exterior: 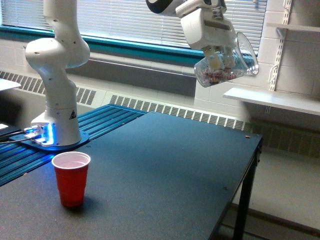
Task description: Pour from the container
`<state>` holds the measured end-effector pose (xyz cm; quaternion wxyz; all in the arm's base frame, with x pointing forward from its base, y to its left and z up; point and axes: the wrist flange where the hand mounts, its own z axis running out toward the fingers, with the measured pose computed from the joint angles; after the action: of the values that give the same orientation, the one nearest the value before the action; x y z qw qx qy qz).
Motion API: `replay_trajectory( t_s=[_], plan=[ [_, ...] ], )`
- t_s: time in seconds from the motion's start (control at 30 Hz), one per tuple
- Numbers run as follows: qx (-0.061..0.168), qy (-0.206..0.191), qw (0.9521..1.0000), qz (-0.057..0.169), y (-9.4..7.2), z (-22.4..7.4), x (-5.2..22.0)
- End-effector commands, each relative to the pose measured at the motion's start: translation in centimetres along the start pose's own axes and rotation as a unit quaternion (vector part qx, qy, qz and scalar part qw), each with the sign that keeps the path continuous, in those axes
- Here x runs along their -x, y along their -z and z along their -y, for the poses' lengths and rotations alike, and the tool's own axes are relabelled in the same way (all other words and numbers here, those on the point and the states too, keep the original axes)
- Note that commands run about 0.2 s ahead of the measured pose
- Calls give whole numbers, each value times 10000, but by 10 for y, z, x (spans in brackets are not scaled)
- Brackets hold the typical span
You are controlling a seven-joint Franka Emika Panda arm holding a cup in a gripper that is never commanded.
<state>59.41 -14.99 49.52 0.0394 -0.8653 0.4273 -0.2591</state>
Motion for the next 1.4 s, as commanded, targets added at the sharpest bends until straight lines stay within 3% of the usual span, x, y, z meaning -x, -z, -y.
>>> replay_trajectory(
  t_s=[0.03,0.1,0.17,0.2,0.27,0.43,0.57,0.63,0.97,1.03,1.23,1.4],
  plan=[
    [198,874,9959,92,-9,5,12],
    [319,1006,9942,214,-20,6,21],
    [272,1210,9917,336,-22,10,39],
    [240,1227,9913,422,-19,9,49],
    [-22,1064,9930,520,13,10,58],
    [120,644,9871,1458,3,-29,89],
    [106,133,9797,1996,7,-72,98],
    [-3,-55,9765,2154,17,-84,98],
    [-146,78,9711,2381,88,-131,82],
    [-260,39,9702,2410,103,-140,78],
    [-199,100,9668,2545,95,-160,75],
    [-287,62,9655,2587,90,-174,69]
  ],
)
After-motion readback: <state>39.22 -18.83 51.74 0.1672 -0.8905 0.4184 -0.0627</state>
